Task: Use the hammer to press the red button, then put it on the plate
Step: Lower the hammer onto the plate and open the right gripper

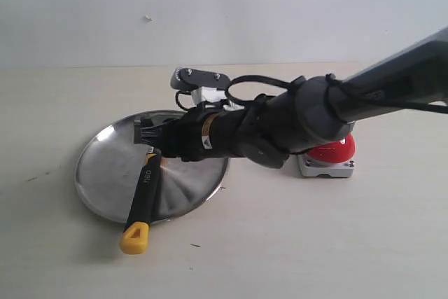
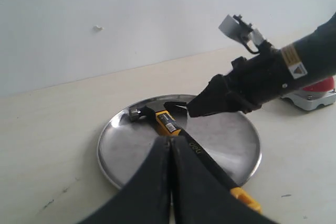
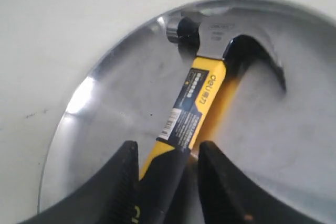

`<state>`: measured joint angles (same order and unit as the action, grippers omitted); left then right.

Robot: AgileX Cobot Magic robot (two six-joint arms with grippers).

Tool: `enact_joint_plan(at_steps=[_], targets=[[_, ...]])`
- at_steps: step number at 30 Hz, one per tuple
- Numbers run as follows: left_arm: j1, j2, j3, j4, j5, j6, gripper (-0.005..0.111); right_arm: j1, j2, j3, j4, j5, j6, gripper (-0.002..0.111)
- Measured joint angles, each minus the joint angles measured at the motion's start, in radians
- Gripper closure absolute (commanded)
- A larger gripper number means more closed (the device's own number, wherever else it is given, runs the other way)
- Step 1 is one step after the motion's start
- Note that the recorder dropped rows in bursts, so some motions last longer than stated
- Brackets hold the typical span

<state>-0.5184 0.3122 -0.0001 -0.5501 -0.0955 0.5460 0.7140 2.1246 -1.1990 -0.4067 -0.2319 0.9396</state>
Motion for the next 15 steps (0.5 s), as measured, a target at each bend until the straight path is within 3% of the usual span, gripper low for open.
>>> enact_joint_plan(at_steps=[4,12,15], targets=[[0.000,0.000,0.000,0.000,0.000,0.000,0.107,0.000,-0.105,0.000,0.006,0.113,-0.039,0.074],[0.000,0.000,0.000,0.000,0.000,0.000,0.107,0.000,-0.317,0.000,-0.054,0.360,-0.066,0.108],[0.000,0.000,0.000,0.000,0.000,0.000,0.107,0.000,-0.368,0.003,-0.056,0.450,-0.075,0.108]])
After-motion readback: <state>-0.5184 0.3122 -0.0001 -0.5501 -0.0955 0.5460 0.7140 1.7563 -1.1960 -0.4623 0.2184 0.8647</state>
